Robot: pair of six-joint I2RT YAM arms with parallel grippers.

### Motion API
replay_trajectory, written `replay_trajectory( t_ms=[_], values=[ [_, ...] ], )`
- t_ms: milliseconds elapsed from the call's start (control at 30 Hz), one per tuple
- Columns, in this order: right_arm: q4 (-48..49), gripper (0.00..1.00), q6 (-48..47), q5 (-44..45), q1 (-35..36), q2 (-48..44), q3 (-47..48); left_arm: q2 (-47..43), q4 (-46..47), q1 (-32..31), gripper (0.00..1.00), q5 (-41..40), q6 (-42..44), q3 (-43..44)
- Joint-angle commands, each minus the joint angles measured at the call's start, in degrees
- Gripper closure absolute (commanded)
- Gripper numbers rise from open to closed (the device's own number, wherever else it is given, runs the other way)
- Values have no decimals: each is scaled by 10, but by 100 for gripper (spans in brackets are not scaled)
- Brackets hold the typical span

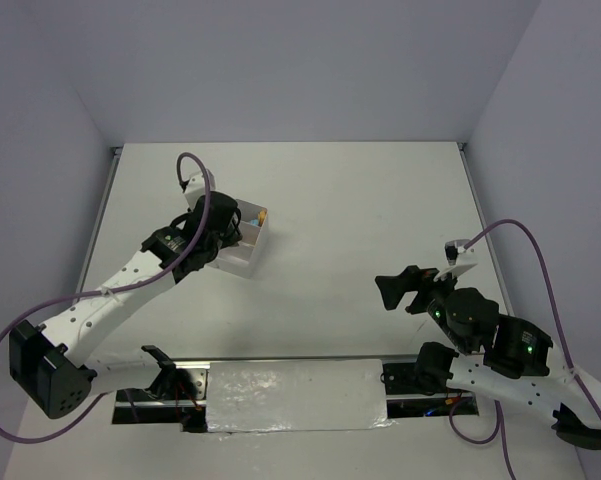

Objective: Sort the stationery into containers
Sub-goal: Place the stationery in the storage box.

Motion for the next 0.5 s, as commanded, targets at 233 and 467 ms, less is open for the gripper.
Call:
replay_trajectory(
  t_ms=[233, 467],
  values=[
    [7, 0, -1, 3, -1, 6, -2, -7, 17, 1, 100, -6, -25, -4],
    [7, 0, -1, -1, 0, 12, -1, -3, 31, 2, 100, 6, -32, -13]
  ],
)
